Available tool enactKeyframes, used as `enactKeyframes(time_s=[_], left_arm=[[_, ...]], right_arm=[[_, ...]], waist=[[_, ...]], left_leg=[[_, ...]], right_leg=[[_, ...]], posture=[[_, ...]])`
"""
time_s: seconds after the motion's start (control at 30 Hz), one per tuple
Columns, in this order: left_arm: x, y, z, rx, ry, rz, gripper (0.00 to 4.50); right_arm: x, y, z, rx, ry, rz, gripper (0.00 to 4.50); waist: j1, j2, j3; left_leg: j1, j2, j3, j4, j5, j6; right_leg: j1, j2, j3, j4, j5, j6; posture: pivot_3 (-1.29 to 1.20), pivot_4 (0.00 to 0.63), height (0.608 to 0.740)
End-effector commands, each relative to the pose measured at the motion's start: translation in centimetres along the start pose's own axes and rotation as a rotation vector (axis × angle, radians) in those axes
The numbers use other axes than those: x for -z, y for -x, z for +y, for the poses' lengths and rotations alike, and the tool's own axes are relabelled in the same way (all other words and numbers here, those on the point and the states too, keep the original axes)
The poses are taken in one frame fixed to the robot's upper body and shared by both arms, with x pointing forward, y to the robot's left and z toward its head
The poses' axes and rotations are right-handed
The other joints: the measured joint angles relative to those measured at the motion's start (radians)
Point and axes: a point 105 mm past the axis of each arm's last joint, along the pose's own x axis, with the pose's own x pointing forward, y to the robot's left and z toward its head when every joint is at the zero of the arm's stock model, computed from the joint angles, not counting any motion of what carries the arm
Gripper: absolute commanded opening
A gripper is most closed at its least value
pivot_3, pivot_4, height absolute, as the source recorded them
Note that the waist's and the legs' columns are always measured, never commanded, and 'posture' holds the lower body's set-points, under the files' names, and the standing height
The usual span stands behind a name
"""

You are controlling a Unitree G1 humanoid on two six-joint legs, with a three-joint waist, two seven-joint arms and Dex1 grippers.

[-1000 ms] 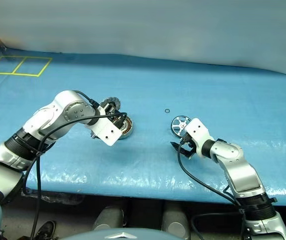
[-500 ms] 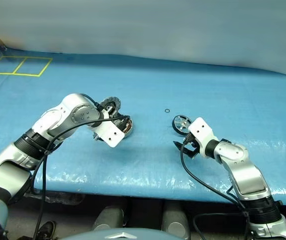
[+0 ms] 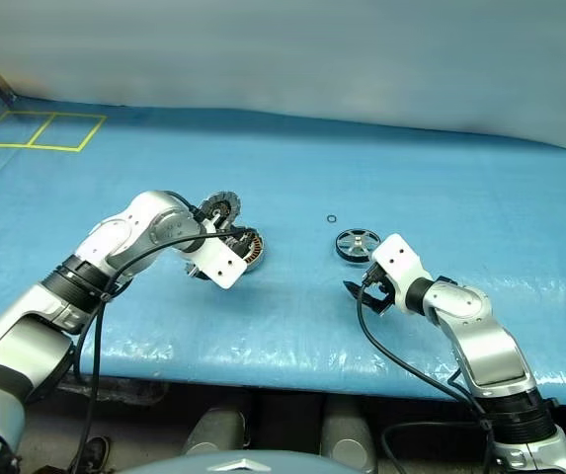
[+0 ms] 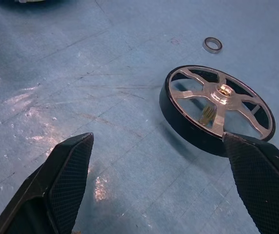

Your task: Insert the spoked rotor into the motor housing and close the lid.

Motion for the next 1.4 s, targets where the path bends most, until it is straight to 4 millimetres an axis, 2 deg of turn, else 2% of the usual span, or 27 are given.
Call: enactKeyframes(time_s=[0.03,0.13,0.27,0.53,0.67,0.93,1.17,1.4], left_arm=[[0.0,-0.8,-0.7,0.045,0.008,-0.011,4.5],[0.1,-1.1,-0.8,0.058,0.004,-0.013,3.94],[-0.4,-1.3,-0.9,0.054,0.019,-0.044,2.64],[-0.3,-1.4,-1.9,0.105,-0.003,-0.038,2.64],[-0.5,-1.7,-2.2,0.12,0.003,-0.047,1.89],[-0.7,-2.1,-2.7,0.141,0.01,-0.055,1.85],[-1.8,-1.6,-0.7,0.036,-0.037,-0.112,1.85],[-4.1,-0.2,0.1,0.019,-0.198,-0.221,1.85]], right_arm=[[-1.5,0.2,-0.2,0.01,0.032,-0.05,4.48],[-1.6,0.1,-0.1,0.008,0.033,-0.052,4.5],[-1.6,0.1,-0.1,0.01,0.034,-0.055,4.5],[-1.5,0.0,-0.1,0.015,0.032,-0.056,4.5],[-1.5,0.0,0.0,0.013,0.031,-0.056,4.5],[-1.6,0.1,-0.2,0.017,0.038,-0.051,4.5],[-1.6,0.3,-0.4,0.02,0.045,-0.047,4.5],[-0.8,0.7,0.2,0.028,0.003,-0.051,4.5]], waist=[[0.0,0.0,0.0],[0.0,0.0,0.0],[0.003,0.005,-0.003],[0.004,0.005,-0.003],[0.001,0.006,-0.004],[0.004,0.007,-0.005],[0.008,0.008,-0.005],[0.015,0.006,-0.005]], left_leg=[[0.001,0.0,0.0,0.0,0.0,0.0],[0.002,0.0,0.0,0.001,0.0,0.0],[0.003,0.0,0.0,0.001,0.0,0.0],[0.005,0.0,0.0,0.003,0.0,0.0],[0.005,0.0,0.0,0.003,0.0,0.0],[0.006,0.0,0.0,0.003,0.0,0.0],[0.006,0.0,0.0,0.003,0.0,0.0],[0.004,-0.001,0.0,0.003,0.0,0.0]], right_leg=[[0.001,0.0,0.0,0.0,0.0,0.0],[0.001,0.0,0.0,0.001,0.0,0.0],[0.002,0.0,0.0,0.001,0.0,0.0],[0.001,0.0,0.001,0.01,-0.005,-0.008],[0.001,0.0,0.001,0.01,-0.005,-0.008],[0.002,0.0,0.001,0.011,-0.005,-0.008],[0.001,0.0,0.001,0.011,-0.005,-0.008],[0.001,-0.001,0.001,0.01,-0.006,-0.006]], posture=[[0.0,0.15,0.74],[0.0,0.15,0.74],[0.0,0.15,0.74],[0.0,0.15,0.74],[0.0,0.15,0.74],[0.0,0.15,0.74],[0.0,0.15,0.74],[0.0,0.15,0.74]])
